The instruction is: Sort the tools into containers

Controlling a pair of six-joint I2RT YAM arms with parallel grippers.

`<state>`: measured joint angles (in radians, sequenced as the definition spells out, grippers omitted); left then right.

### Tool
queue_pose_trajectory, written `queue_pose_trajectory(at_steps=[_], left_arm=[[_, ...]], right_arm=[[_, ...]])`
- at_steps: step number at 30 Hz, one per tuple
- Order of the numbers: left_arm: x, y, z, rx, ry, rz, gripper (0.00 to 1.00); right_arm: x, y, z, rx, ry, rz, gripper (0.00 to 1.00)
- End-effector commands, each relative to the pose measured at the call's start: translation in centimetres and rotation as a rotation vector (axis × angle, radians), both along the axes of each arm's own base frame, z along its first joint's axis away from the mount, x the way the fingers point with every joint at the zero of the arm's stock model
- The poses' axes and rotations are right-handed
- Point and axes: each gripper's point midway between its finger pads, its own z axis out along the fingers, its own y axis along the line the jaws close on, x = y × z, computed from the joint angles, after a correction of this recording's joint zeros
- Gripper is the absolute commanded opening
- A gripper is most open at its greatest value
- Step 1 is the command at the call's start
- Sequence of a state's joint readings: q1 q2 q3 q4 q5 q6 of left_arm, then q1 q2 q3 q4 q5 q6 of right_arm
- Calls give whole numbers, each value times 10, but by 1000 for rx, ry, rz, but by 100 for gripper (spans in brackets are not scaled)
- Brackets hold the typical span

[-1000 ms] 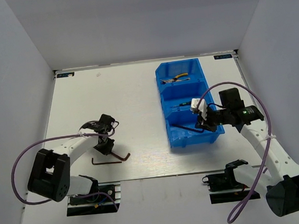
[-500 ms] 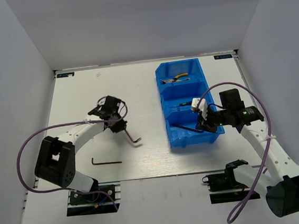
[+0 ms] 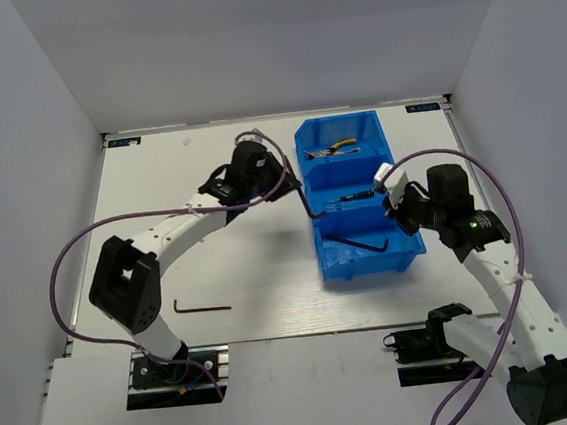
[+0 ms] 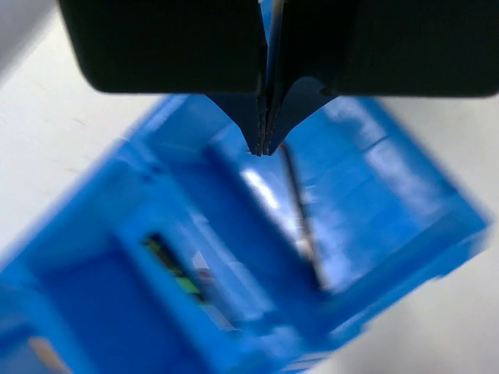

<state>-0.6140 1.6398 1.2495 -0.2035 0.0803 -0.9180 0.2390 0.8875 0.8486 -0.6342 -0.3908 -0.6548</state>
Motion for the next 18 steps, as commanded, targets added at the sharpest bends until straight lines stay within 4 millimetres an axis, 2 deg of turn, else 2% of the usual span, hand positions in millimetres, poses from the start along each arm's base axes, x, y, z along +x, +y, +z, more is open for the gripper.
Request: queue_pose_trajectory(at_steps=[1,2,3,4,6,7,9,10,11,13,14,18], left_arm=[[-5,-34,42,-114,-47,20,0],[-3,-39,43,-111,-44,45,0],[-7,-45,37,-109,-30,44,0],[-16,-55,39,-111,-22,35,0],[-20,-64,38,-121,-7,71,0],[-29,-71,30,-106,12,70,0],[-30,-74,38,-123,20,135,0],[-35,-72,27,-83,59,162,0],[-40,-78,28,-88,69,191,0],[-45,-78,21,-62,81,237,0],[-54,-83,11,-35,97,234,0],[-57,-92,-9,-15,115,281,0]], right_arm=[[46,-40,32,10,-182,-361,0],[51,-45,40,24,-199,-412,0],[57,-59,45,3,-225,-496,0],[59,-66,47,-2,-233,-542,0],[61,-73,52,15,-234,-599,0],[60,-73,53,14,-231,-601,0],[58,-73,53,25,-222,-609,0],[57,-75,53,30,-221,-617,0],[56,-74,52,31,-217,-615,0],[55,-76,55,34,-226,-621,0],[54,-76,55,37,-226,-623,0],[51,-72,55,53,-213,-608,0]])
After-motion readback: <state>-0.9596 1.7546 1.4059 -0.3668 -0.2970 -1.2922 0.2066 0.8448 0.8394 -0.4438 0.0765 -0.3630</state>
